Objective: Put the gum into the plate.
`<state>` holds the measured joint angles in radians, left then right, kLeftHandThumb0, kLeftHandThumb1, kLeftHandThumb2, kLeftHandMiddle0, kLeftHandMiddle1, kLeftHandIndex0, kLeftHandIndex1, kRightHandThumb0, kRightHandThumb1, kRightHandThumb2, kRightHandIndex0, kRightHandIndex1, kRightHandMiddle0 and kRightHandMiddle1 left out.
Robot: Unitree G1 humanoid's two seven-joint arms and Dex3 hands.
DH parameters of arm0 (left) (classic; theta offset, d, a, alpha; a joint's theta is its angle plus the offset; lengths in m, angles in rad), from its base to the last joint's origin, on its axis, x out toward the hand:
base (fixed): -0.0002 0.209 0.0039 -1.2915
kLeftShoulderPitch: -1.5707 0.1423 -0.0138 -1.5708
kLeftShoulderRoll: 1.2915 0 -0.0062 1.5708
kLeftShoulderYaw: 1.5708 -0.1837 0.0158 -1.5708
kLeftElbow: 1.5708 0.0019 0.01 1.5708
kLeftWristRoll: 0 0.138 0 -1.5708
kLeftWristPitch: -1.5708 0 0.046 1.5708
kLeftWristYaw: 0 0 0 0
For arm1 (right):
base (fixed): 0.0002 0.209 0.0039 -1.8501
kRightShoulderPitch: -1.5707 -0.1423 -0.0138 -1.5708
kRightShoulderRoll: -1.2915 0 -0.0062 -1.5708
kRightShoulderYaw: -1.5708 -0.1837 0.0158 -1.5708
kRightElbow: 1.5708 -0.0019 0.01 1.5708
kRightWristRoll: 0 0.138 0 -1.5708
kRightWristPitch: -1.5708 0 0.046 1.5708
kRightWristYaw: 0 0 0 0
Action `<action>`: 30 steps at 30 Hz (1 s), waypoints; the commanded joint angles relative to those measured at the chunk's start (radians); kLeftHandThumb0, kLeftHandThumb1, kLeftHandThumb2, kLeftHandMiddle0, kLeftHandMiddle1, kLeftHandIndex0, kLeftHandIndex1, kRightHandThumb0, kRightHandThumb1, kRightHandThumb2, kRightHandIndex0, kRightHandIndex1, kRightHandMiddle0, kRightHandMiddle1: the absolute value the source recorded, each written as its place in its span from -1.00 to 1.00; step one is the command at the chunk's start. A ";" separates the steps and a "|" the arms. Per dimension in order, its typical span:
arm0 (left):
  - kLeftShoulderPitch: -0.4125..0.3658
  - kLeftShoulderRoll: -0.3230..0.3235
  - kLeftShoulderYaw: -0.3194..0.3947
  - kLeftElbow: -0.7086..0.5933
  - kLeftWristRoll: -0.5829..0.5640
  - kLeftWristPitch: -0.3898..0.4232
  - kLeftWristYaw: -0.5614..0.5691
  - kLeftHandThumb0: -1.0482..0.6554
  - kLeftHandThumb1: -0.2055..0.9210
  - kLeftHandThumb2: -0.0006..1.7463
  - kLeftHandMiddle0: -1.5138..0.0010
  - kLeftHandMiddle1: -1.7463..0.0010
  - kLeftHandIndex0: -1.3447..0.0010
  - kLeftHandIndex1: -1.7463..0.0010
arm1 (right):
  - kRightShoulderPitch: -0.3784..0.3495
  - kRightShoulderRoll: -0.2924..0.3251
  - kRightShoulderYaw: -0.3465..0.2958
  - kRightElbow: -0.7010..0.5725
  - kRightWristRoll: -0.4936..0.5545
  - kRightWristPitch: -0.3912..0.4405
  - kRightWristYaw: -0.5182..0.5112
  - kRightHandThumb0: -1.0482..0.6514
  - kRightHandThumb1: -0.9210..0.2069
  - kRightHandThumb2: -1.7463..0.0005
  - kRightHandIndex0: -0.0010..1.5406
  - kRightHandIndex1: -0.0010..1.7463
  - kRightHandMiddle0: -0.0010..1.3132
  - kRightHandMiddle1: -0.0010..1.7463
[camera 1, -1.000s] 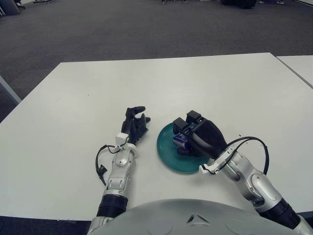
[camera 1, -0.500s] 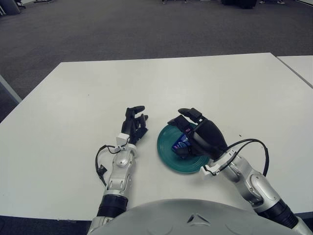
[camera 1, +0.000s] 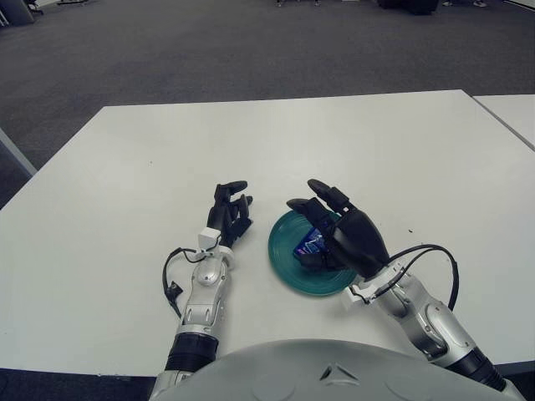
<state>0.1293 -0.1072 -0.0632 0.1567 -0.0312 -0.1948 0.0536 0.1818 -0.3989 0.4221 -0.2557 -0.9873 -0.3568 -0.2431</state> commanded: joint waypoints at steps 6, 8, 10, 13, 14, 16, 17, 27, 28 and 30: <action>0.030 -0.002 -0.011 0.004 0.021 -0.003 0.000 -0.62 1.00 -0.05 0.65 -0.22 0.87 -0.45 | -0.011 0.008 -0.080 0.025 0.106 0.000 -0.025 -1.00 -1.00 0.07 -0.78 -0.96 -1.00 -0.20; 0.034 -0.002 -0.013 -0.002 0.023 -0.001 0.000 -0.62 1.00 -0.05 0.65 -0.34 0.86 -0.48 | -0.017 0.031 -0.121 0.055 0.169 -0.004 -0.055 -1.00 -1.00 0.09 -0.75 -0.95 -1.00 -0.17; 0.040 -0.002 -0.016 -0.011 0.024 0.001 -0.001 -0.63 1.00 -0.06 0.65 -0.46 0.85 -0.51 | -0.016 0.044 -0.142 0.071 0.206 -0.012 -0.072 -1.00 -1.00 0.11 -0.71 -0.94 -1.00 -0.13; 0.052 -0.002 -0.019 -0.029 0.020 0.009 -0.008 -0.63 1.00 -0.06 0.63 -0.57 0.83 -0.57 | -0.021 0.136 -0.225 0.275 0.437 -0.099 -0.155 -0.98 -1.00 0.16 -0.62 -0.91 -1.00 -0.01; 0.055 -0.001 -0.020 -0.032 0.018 0.010 -0.010 -0.63 1.00 -0.07 0.63 -0.59 0.83 -0.57 | -0.020 0.168 -0.249 0.309 0.519 -0.102 -0.148 -0.97 -1.00 0.17 -0.60 -0.90 -1.00 0.01; 0.062 -0.001 -0.023 -0.038 0.017 0.010 -0.012 -0.64 1.00 -0.07 0.62 -0.67 0.82 -0.61 | -0.016 0.191 -0.268 0.323 0.586 -0.101 -0.130 -0.94 -1.00 0.18 -0.54 -0.88 -1.00 0.11; 0.063 -0.001 -0.024 -0.040 0.016 0.009 -0.014 -0.64 1.00 -0.07 0.62 -0.68 0.82 -0.62 | -0.011 0.205 -0.275 0.317 0.618 -0.089 -0.114 -0.94 -1.00 0.18 -0.53 -0.88 -1.00 0.12; 0.144 0.016 -0.051 -0.072 -0.001 0.002 -0.068 -0.71 1.00 -0.02 0.59 -0.93 0.77 -0.72 | 0.141 0.290 -0.376 0.071 0.901 0.170 0.022 -0.82 -1.00 0.04 -0.50 -0.88 -1.00 0.06; 0.153 0.017 -0.050 -0.075 -0.004 0.003 -0.073 -0.71 1.00 -0.02 0.59 -0.94 0.76 -0.72 | 0.153 0.296 -0.381 0.051 0.912 0.186 0.029 -0.81 -1.00 0.04 -0.50 -0.88 -1.00 0.05; 0.165 0.019 -0.050 -0.082 -0.008 0.005 -0.080 -0.73 1.00 -0.01 0.59 -0.97 0.76 -0.74 | 0.182 0.302 -0.388 0.015 0.926 0.212 0.045 -0.78 -1.00 0.02 -0.51 -0.88 -1.00 0.01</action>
<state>0.2539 -0.1008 -0.1124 0.0621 -0.0303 -0.2227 -0.0109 0.3321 -0.1142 0.0530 -0.1751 -0.0989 -0.1880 -0.2216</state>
